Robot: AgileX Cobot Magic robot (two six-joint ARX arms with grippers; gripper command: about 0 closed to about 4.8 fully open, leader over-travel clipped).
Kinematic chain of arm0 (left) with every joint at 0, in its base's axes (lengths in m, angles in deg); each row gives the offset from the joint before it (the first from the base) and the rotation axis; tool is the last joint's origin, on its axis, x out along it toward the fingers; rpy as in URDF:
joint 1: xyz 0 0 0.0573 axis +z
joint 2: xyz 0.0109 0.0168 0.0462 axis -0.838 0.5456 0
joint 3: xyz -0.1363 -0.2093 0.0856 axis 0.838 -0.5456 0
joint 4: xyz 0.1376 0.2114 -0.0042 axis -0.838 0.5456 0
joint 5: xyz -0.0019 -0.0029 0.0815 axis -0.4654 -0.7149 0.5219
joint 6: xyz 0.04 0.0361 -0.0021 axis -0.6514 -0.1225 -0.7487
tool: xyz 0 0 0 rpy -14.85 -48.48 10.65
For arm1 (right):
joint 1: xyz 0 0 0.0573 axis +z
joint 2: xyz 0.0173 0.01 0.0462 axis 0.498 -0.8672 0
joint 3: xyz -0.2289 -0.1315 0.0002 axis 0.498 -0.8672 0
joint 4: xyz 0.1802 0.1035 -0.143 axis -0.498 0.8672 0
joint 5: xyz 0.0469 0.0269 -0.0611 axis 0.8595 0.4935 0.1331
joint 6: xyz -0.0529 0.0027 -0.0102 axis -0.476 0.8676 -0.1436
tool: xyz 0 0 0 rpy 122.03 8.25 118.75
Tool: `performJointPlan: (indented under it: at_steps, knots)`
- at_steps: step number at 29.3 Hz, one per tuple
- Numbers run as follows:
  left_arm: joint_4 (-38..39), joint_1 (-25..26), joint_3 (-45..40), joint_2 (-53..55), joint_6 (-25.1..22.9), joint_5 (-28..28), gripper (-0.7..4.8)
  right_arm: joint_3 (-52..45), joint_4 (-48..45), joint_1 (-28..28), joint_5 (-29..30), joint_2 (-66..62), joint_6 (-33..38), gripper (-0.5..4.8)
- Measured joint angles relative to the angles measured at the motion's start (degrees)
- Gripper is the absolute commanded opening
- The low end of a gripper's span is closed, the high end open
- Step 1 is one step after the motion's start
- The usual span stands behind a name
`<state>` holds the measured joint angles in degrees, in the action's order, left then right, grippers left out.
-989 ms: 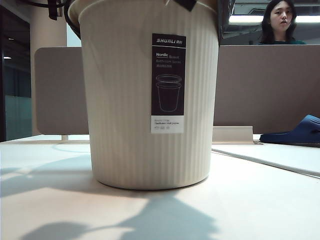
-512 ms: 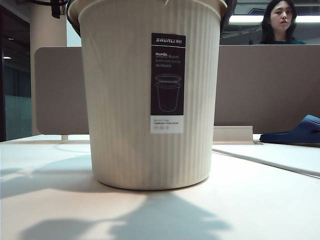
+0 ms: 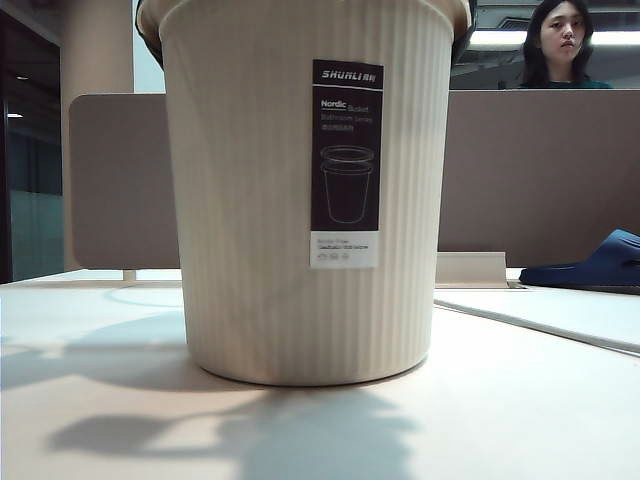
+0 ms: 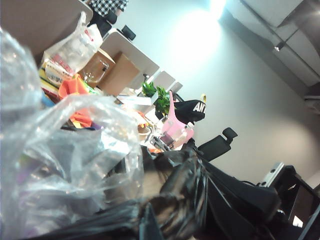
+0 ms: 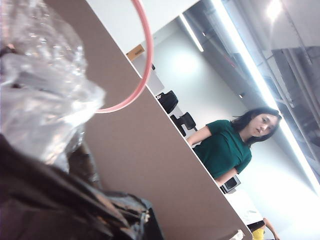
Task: Open the ring lid of the trash can, pull out the black garbage bag inside, and place it on the table.
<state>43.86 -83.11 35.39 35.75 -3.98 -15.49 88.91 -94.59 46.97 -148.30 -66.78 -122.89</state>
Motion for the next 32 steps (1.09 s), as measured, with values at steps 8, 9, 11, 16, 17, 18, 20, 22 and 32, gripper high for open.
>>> performJointPlan:
  at_steps: [8,9,11,16,17,18,20,22,32]
  knots:
    - [0.0,0.0,0.0,-0.7,0.0,0.7,-0.06,2.0,0.9,-1.9,2.4,0.0,0.3,-0.02]
    - [0.0,0.1,0.0,-0.9,0.0,0.8,-0.06,2.5,1.5,-2.3,2.9,0.0,0.3,-0.02]
    - [0.0,0.1,0.0,-1.0,0.0,0.8,-0.06,3.7,2.9,-2.9,3.9,0.0,0.3,-0.02]
    - [0.0,0.0,0.0,-1.1,0.2,1.5,-0.06,7.0,6.1,-4.4,7.0,-0.1,0.4,-0.02]
    - [0.0,0.0,0.0,-1.1,0.2,1.7,-0.06,7.4,6.5,-4.6,7.6,-0.1,0.4,-0.02]
    - [-0.1,0.0,0.0,-1.2,0.2,1.7,-0.06,7.7,6.7,-5.0,8.1,-0.1,0.4,-0.02]
    - [-0.3,0.0,0.0,-1.2,0.2,1.7,-0.06,8.5,7.4,-5.9,9.0,-0.2,0.6,-0.02]
    - [-0.4,0.0,0.0,-1.2,0.2,1.7,-0.06,9.2,9.0,-7.0,10.1,-0.3,1.2,-0.02]
    - [-1.1,0.0,0.1,-1.2,0.1,2.0,-0.06,11.3,12.8,-10.4,13.9,-0.4,2.2,-0.02]
